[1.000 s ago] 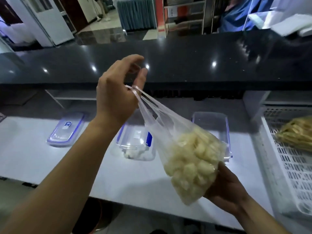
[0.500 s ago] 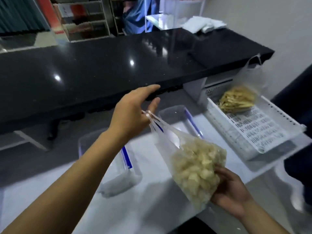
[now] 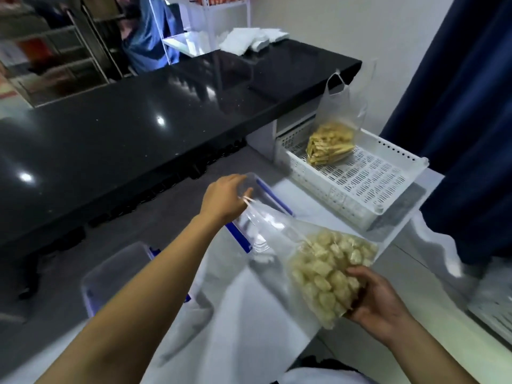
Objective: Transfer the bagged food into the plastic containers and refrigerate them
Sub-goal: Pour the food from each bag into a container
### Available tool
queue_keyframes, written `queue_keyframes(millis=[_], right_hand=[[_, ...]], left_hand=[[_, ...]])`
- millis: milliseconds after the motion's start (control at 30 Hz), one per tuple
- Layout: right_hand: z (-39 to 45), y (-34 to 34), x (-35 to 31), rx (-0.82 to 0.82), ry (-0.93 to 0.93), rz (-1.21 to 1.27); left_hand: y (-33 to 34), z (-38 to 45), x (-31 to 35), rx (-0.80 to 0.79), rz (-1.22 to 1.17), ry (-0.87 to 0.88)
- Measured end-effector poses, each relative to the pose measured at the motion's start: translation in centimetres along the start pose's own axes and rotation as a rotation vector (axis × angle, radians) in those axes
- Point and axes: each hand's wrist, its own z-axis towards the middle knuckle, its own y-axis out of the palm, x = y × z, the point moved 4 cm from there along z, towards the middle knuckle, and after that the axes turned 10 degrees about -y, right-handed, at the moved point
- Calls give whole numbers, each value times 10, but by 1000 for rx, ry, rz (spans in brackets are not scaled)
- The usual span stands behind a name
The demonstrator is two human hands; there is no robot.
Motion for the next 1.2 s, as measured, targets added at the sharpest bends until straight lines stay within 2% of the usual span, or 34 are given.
queue_keyframes(millis=[167, 233, 500, 600, 767, 1067, 1200], right_hand=[[10, -1, 0, 68, 44, 3], [12, -5, -2, 99, 46, -19], [17, -18, -6, 88, 54, -14], [16, -16, -7, 84, 47, -17], [11, -16, -18, 47, -15, -38], [-12, -28, -53, -105, -93, -176], [-14, -19, -72, -119, -112, -209]], left_hand=[[32, 28, -7, -243, 217, -101], [42, 30, -10, -292, 249, -130], [47, 19, -13, -211, 212, -183], [49, 18, -17, -229, 203, -224], [45, 5, -15, -187, 161, -258], [33, -78, -17, -119, -182, -369], [32, -105, -24, -116, -262, -424]])
